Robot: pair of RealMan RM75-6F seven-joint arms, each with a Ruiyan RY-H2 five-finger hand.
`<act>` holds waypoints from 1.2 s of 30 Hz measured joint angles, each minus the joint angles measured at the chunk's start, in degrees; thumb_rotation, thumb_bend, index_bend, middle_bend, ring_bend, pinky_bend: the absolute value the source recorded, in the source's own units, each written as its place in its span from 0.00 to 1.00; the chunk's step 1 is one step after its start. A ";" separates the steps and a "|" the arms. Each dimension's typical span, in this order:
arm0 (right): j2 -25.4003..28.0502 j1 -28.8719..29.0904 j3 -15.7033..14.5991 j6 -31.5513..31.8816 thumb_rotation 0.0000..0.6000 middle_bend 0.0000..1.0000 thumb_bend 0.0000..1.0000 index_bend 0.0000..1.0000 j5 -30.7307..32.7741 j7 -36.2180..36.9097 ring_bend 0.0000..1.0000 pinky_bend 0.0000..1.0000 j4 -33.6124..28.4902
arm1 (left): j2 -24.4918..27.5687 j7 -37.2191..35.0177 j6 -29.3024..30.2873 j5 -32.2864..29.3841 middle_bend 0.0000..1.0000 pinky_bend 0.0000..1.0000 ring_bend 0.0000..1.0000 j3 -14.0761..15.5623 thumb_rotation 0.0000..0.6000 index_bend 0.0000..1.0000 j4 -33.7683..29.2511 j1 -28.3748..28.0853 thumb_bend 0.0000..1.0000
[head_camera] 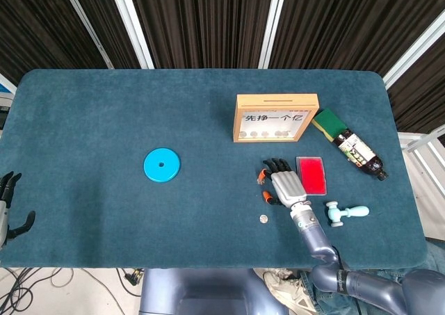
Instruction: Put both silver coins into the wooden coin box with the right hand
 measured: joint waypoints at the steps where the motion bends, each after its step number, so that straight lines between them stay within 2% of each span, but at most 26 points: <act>1: -0.07 0.03 0.00 -0.04 1.00 0.13 0.47 0.38 0.02 -0.04 0.00 0.00 0.08 | 0.00 0.02 0.00 -0.02 0.00 0.00 0.00 0.00 1.00 0.06 0.00 0.00 0.36; 22: -0.95 0.57 0.27 -1.13 1.00 0.13 0.47 0.38 0.77 0.02 0.00 0.00 1.48 | -0.03 0.60 0.05 -0.15 0.00 0.00 0.00 0.03 1.00 0.06 0.13 -0.04 0.36; 26: -1.21 0.75 0.39 -1.33 1.00 0.13 0.47 0.41 0.90 0.02 0.00 0.00 1.86 | -0.02 0.60 0.02 -0.28 0.00 0.00 0.00 0.01 1.00 0.06 0.08 -0.02 0.36; 33: -1.75 0.98 0.68 -1.32 1.00 0.13 0.47 0.52 1.03 0.10 0.00 0.00 2.27 | 0.05 0.58 -0.09 -0.36 0.00 0.00 0.00 0.04 1.00 0.07 0.00 -0.03 0.36; 36: -1.99 0.89 0.76 -1.11 1.00 0.13 0.47 0.53 1.20 0.13 0.00 0.00 2.35 | 0.13 0.53 -0.29 -0.51 0.00 0.00 0.00 0.06 1.00 0.07 -0.07 -0.05 0.36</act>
